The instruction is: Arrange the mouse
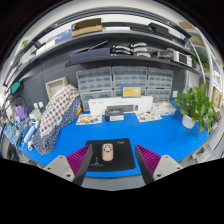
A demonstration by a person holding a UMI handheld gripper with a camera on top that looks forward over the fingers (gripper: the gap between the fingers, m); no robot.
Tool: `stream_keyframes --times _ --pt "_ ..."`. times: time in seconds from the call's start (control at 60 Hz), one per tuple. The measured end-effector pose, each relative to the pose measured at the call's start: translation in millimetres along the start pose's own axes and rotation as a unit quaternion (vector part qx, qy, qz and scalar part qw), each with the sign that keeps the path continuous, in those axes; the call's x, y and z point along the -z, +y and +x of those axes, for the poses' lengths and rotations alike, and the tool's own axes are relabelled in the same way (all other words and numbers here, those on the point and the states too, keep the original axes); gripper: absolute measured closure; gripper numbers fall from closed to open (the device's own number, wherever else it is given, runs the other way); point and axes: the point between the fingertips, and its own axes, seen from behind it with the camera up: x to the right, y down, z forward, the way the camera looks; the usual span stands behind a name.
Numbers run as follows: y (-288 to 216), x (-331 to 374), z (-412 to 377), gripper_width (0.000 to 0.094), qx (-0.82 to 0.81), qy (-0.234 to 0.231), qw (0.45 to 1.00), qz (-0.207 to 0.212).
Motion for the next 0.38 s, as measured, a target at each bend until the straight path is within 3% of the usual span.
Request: stream_keyframes --times 0.383 --pt "1.8 39.0 33.5 0.0091 0.011 0.023 0.999 0.022"
